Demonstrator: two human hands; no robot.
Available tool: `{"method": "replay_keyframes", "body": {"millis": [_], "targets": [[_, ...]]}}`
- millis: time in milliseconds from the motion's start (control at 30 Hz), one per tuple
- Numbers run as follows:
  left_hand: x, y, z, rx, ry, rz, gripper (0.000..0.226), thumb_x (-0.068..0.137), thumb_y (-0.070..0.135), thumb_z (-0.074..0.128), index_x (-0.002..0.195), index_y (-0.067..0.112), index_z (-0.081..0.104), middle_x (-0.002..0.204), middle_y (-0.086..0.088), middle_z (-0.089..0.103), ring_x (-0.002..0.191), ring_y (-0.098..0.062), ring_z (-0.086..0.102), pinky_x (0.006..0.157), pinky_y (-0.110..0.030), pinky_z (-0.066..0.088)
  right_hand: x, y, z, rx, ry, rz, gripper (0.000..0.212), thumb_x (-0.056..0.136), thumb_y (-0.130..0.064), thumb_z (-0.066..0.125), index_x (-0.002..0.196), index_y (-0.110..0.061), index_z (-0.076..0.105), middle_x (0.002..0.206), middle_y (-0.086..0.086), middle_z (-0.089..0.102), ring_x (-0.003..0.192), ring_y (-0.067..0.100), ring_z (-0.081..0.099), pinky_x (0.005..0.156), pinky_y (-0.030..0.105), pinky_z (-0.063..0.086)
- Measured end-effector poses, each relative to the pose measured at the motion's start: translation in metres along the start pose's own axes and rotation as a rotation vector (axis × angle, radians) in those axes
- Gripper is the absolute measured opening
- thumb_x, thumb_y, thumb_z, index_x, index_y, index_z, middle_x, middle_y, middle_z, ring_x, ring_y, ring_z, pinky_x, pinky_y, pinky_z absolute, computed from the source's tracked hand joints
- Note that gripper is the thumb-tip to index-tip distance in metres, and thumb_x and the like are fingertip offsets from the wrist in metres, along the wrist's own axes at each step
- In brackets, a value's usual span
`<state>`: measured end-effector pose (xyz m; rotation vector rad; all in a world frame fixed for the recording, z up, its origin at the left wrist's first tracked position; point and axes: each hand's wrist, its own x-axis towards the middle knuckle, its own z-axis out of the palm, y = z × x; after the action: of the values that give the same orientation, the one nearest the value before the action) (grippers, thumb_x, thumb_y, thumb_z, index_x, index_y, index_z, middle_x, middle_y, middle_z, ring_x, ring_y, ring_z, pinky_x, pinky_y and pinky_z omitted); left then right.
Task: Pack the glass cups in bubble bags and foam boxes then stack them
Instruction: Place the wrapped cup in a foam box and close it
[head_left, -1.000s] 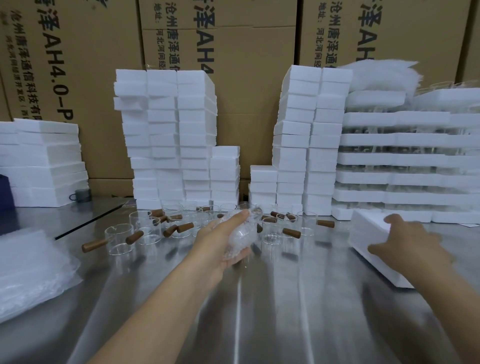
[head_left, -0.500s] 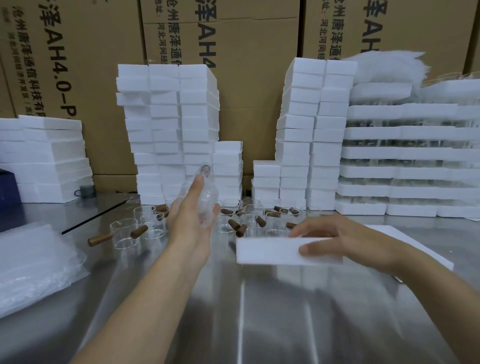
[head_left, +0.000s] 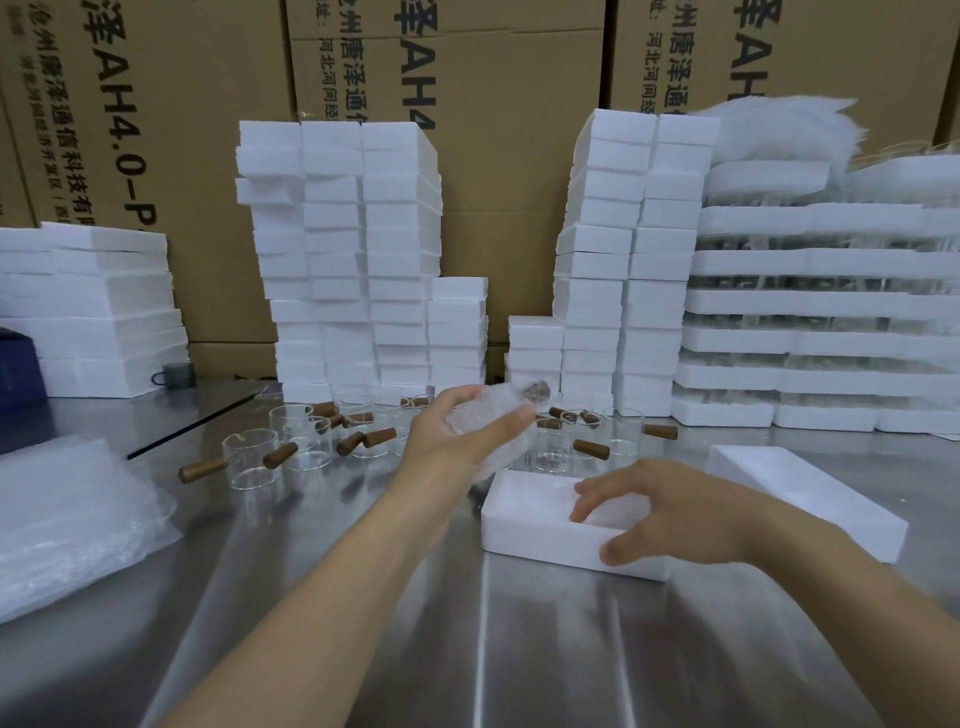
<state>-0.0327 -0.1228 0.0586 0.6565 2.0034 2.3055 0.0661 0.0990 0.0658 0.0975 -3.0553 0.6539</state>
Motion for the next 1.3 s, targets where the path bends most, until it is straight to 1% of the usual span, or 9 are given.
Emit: {"method": "replay_keyframes", "body": {"millis": [133, 333, 467, 633, 767, 967, 1133, 1233, 1300], "targets": [[-0.001, -0.009, 0.006, 0.162, -0.082, 0.091, 0.069, 0.058, 0.054, 0.094, 0.122, 0.040, 0.070, 0.123, 0.027, 0.061, 0.102, 0.026, 0.055, 0.078, -0.007, 0.046, 0.000, 0.000, 0.000, -0.004, 0.007, -0.012, 0.039, 0.078, -0.038, 0.081, 0.111, -0.057, 0.071, 0.146, -0.033, 0.053, 0.138, -0.002, 0.043, 0.110, 0.029, 0.031], [0.001, -0.020, 0.007, 0.323, -0.183, 0.130, 0.065, 0.074, 0.043, 0.095, 0.132, 0.038, 0.068, 0.136, 0.025, 0.061, 0.120, 0.024, 0.045, 0.090, -0.003, 0.036, -0.001, -0.002, -0.006, 0.071, -0.060, -0.007, 0.023, 0.082, -0.051, 0.077, 0.104, -0.057, 0.076, 0.144, -0.032, 0.055, 0.135, -0.005, 0.043, 0.113, 0.031, 0.028], [0.003, -0.032, 0.008, 0.469, -0.310, 0.118, 0.057, 0.086, 0.036, 0.089, 0.137, 0.033, 0.064, 0.133, 0.023, 0.057, 0.101, 0.038, 0.043, 0.079, 0.010, 0.030, 0.001, 0.006, -0.009, 0.207, 0.226, 0.089, 0.027, 0.091, -0.042, 0.067, 0.073, -0.031, 0.083, 0.096, -0.020, 0.076, 0.093, 0.003, 0.067, 0.084, 0.023, 0.047], [0.002, -0.034, 0.005, 0.507, -0.327, 0.133, 0.049, 0.092, 0.046, 0.081, 0.136, 0.039, 0.061, 0.139, 0.028, 0.055, 0.130, 0.008, 0.048, 0.091, 0.007, 0.028, 0.011, 0.011, 0.006, 0.243, 0.337, 0.105, 0.009, 0.090, -0.021, 0.071, 0.081, -0.021, 0.072, 0.072, -0.005, 0.067, 0.066, 0.010, 0.058, 0.060, 0.021, 0.044], [0.001, -0.034, 0.005, 0.475, -0.332, 0.204, 0.052, 0.090, 0.055, 0.078, 0.137, 0.048, 0.057, 0.144, 0.036, 0.052, 0.137, 0.020, 0.039, 0.100, 0.000, 0.028, 0.015, 0.008, 0.011, 0.279, 0.345, 0.077, 0.021, 0.090, -0.029, 0.077, 0.106, -0.033, 0.064, 0.082, -0.005, 0.069, 0.070, 0.009, 0.063, 0.062, 0.022, 0.045], [0.002, -0.038, 0.007, 0.557, -0.440, 0.174, 0.063, 0.091, 0.065, 0.071, 0.146, 0.061, 0.042, 0.153, 0.039, 0.038, 0.143, 0.014, 0.033, 0.108, -0.009, 0.023, 0.014, 0.004, 0.014, 0.181, 0.314, -0.004, 0.010, 0.089, -0.022, 0.072, 0.082, -0.017, 0.067, 0.078, 0.004, 0.066, 0.073, 0.023, 0.062, 0.072, 0.042, 0.051], [0.002, -0.038, 0.002, 0.636, -0.482, 0.141, 0.074, 0.087, 0.077, 0.069, 0.144, 0.076, 0.022, 0.164, 0.029, 0.026, 0.149, 0.004, 0.023, 0.115, -0.025, 0.021, 0.016, 0.007, 0.016, 0.190, 0.299, -0.015, 0.023, 0.095, -0.029, 0.069, 0.081, -0.011, 0.064, 0.067, -0.014, 0.055, 0.066, 0.011, 0.051, 0.068, 0.032, 0.042], [0.002, -0.031, -0.003, 0.527, -0.469, 0.066, 0.075, 0.087, 0.076, 0.071, 0.150, 0.067, 0.032, 0.160, 0.027, 0.033, 0.144, 0.003, 0.031, 0.113, -0.026, 0.025, 0.018, 0.011, 0.016, 0.171, 0.311, -0.033, 0.025, 0.097, -0.026, 0.072, 0.084, -0.006, 0.067, 0.067, -0.023, 0.058, 0.066, 0.009, 0.050, 0.067, 0.029, 0.042], [0.007, -0.021, -0.002, 0.375, -0.403, -0.051, 0.041, 0.106, 0.057, 0.057, 0.146, 0.052, 0.049, 0.154, 0.013, 0.048, 0.126, 0.004, 0.052, 0.103, -0.016, 0.037, 0.020, 0.012, 0.016, 0.136, 0.331, -0.048, 0.026, 0.097, -0.027, 0.072, 0.084, -0.005, 0.067, 0.070, -0.014, 0.062, 0.068, 0.010, 0.051, 0.068, 0.029, 0.042]]}}
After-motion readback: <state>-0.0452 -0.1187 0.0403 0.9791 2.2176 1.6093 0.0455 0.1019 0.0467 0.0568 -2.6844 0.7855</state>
